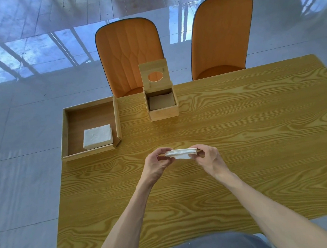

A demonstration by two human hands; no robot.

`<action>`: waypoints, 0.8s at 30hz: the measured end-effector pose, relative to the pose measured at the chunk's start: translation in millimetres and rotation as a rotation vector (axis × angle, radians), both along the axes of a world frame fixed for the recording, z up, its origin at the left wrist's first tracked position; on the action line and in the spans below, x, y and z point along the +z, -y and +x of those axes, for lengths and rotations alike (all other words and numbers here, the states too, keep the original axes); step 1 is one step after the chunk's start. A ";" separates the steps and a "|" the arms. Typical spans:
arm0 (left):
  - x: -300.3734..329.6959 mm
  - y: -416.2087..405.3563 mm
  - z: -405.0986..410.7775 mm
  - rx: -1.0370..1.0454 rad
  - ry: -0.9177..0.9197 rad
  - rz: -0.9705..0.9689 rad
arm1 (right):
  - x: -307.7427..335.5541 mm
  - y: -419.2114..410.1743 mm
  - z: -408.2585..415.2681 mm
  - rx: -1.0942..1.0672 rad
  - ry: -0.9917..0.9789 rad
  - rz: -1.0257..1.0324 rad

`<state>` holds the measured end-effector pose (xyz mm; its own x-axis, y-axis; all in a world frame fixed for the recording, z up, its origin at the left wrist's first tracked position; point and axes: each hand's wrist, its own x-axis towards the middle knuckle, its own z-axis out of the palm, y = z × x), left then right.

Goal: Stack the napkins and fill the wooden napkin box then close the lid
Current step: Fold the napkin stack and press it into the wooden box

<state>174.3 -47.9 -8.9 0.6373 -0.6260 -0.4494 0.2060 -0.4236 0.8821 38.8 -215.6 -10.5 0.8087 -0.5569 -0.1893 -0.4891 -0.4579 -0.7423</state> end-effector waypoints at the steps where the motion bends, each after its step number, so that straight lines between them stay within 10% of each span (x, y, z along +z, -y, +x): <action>1: 3.3 1.2 6.6 -0.022 0.046 0.014 | 2.6 3.7 4.7 0.004 0.012 -0.005; 12: 73.2 47.1 118.4 0.046 0.583 -0.077 | 69.4 60.5 122.2 0.142 0.315 -0.086; 24: 47.2 72.3 154.3 0.061 0.502 0.029 | 41.2 84.3 159.2 0.175 0.187 -0.138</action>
